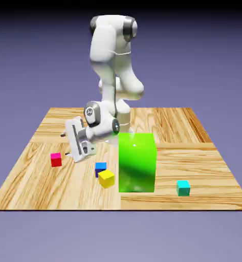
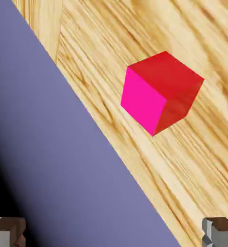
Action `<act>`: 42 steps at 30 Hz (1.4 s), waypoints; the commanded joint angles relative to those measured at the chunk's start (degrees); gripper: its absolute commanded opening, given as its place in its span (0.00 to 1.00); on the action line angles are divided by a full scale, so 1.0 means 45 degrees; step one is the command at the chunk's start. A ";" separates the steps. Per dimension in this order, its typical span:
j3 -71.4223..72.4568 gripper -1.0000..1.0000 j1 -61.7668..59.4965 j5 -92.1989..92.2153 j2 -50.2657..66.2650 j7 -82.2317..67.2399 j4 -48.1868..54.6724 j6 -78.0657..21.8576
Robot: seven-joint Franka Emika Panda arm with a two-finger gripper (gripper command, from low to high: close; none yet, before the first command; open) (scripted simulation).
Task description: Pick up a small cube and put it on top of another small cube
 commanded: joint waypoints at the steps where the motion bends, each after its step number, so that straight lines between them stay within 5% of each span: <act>1: 0.0154 0.50 -0.0200 -0.0407 0.0202 -0.0554 -0.0059 -0.0287; 29: 0.4465 0.50 -0.6058 -1.1778 0.5864 -1.6059 -0.1716 -0.8300; 42: 0.4281 0.50 -1.0930 -1.5823 0.8232 -2.0915 -0.1851 -0.8820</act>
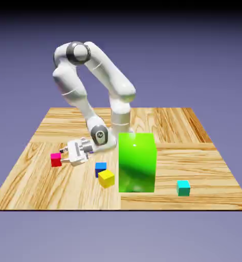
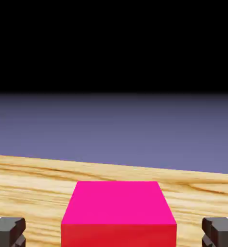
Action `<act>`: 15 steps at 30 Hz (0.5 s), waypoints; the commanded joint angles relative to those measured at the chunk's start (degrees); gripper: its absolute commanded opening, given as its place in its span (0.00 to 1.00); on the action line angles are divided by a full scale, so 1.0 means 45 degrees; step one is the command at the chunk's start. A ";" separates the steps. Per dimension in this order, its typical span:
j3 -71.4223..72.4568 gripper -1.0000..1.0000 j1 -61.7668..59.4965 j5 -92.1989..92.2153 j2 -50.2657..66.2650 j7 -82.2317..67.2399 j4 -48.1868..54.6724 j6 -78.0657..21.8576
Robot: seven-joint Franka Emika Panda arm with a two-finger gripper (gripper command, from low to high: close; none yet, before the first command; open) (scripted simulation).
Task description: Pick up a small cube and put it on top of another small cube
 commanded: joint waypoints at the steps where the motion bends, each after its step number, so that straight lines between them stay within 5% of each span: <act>1: 0.0081 0.50 -0.0462 -0.0463 0.0221 -0.0318 0.0173 -0.0013; 4: 0.0249 0.50 -0.1412 -0.1415 0.0677 -0.0973 0.0531 -0.0038; 5: 0.0249 0.00 -0.1412 -0.1415 0.0677 -0.0973 0.0531 -0.0038; 15: -0.0482 0.00 0.2737 0.2743 -0.1312 0.1885 -0.1028 0.0074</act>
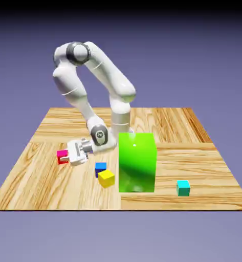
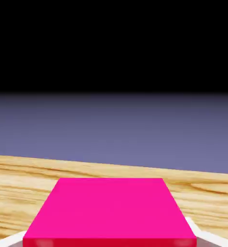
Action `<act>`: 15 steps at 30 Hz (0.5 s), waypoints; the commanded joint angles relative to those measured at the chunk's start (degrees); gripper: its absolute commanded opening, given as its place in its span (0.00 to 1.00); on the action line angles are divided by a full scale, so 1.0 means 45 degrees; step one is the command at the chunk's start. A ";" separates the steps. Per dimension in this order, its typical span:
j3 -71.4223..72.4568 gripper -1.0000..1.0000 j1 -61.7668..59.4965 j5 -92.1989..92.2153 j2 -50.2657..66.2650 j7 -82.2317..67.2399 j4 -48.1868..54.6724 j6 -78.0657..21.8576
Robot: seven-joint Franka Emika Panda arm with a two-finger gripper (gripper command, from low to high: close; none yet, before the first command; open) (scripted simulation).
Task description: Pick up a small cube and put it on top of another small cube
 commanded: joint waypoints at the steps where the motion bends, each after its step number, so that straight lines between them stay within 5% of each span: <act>1: 0.0104 0.00 -0.0022 0.0570 0.0064 0.0173 0.0168 0.0063; 15: 0.1414 0.00 -0.1596 0.8322 -0.0071 0.3236 0.2167 0.1716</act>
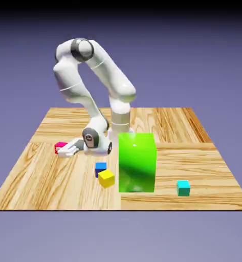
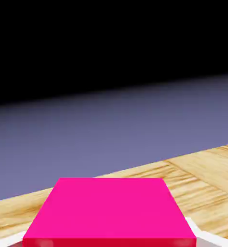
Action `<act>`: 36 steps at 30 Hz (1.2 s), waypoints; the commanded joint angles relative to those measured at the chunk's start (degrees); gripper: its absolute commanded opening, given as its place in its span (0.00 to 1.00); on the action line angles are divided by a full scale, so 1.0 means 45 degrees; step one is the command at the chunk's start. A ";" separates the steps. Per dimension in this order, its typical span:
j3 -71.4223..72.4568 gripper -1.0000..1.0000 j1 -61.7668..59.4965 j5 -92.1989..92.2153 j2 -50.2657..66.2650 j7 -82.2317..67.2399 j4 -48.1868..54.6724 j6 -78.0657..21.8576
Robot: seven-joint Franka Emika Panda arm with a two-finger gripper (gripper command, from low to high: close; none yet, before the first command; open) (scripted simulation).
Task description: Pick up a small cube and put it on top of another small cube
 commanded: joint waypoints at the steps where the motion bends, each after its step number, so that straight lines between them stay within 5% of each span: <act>1: 0.0090 0.00 -0.0124 0.0577 -0.0027 0.0235 0.0135 0.0132; 28: 0.2509 0.00 -0.3455 1.5528 -0.0754 0.6458 0.3751 0.3580; 36: 0.3463 0.00 -0.3993 1.9957 0.1688 0.7170 0.6205 0.2628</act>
